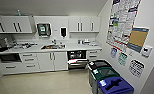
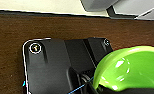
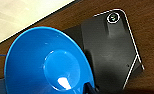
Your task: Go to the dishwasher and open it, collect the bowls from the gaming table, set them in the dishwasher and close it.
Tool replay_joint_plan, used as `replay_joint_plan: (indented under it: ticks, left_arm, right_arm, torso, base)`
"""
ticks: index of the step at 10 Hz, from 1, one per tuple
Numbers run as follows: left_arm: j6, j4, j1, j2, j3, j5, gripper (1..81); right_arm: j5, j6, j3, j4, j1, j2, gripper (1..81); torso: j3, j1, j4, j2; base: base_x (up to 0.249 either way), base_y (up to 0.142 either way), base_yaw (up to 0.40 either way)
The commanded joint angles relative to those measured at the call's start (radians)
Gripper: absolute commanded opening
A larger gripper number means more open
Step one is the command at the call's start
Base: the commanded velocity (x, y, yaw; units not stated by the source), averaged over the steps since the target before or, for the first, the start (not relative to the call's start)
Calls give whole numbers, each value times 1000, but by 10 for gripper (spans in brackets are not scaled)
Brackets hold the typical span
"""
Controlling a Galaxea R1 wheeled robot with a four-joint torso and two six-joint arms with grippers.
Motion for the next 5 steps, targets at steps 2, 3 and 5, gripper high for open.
replay_joint_plan:
  ticks: [2, 3, 5]
  left_arm:
    - [3, 8, -46, -22, -4, 12, 10]
    - [3, 8, -46, -22, -4, 12, 10]
    - [3, 8, -46, -22, -4, 12, 10]
  right_arm:
    - [-33, -3, 6, -24, 33, -10, 10]
    - [-33, -3, 6, -24, 33, -10, 10]
    - [-34, -3, 6, -24, 35, -8, 10]
  torso:
    - [0, 0, 0, 0]
    - [0, 0, 0, 0]
    - [0, 0, 0, 0]
  base:
    - [142, 0, 0]
    - [141, 0, 0]
    - [141, 0, 0]
